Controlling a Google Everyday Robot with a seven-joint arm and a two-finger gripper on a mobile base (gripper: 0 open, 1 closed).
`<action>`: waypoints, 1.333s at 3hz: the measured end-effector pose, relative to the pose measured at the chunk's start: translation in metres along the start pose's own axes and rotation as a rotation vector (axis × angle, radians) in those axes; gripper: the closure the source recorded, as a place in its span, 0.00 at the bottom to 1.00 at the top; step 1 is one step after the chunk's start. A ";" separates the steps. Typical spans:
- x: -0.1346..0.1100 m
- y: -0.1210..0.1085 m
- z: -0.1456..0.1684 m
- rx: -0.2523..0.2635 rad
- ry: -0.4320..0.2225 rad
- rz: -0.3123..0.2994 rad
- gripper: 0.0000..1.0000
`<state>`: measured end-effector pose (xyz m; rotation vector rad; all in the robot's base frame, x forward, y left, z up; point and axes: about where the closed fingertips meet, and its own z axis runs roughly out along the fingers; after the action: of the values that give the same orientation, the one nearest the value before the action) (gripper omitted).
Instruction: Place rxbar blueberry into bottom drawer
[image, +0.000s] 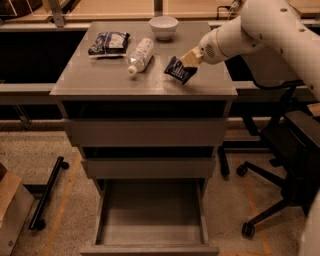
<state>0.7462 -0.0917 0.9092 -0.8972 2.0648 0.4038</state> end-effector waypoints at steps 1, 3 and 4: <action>0.020 0.025 -0.025 0.020 -0.016 0.050 1.00; 0.084 0.082 -0.064 -0.009 -0.001 0.115 1.00; 0.125 0.108 -0.061 -0.116 0.032 0.121 1.00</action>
Offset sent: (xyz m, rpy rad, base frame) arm -0.1391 -0.0326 -0.0282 0.0984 0.0930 -0.1170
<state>0.5834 -0.1075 0.8427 -0.8533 2.1499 0.5825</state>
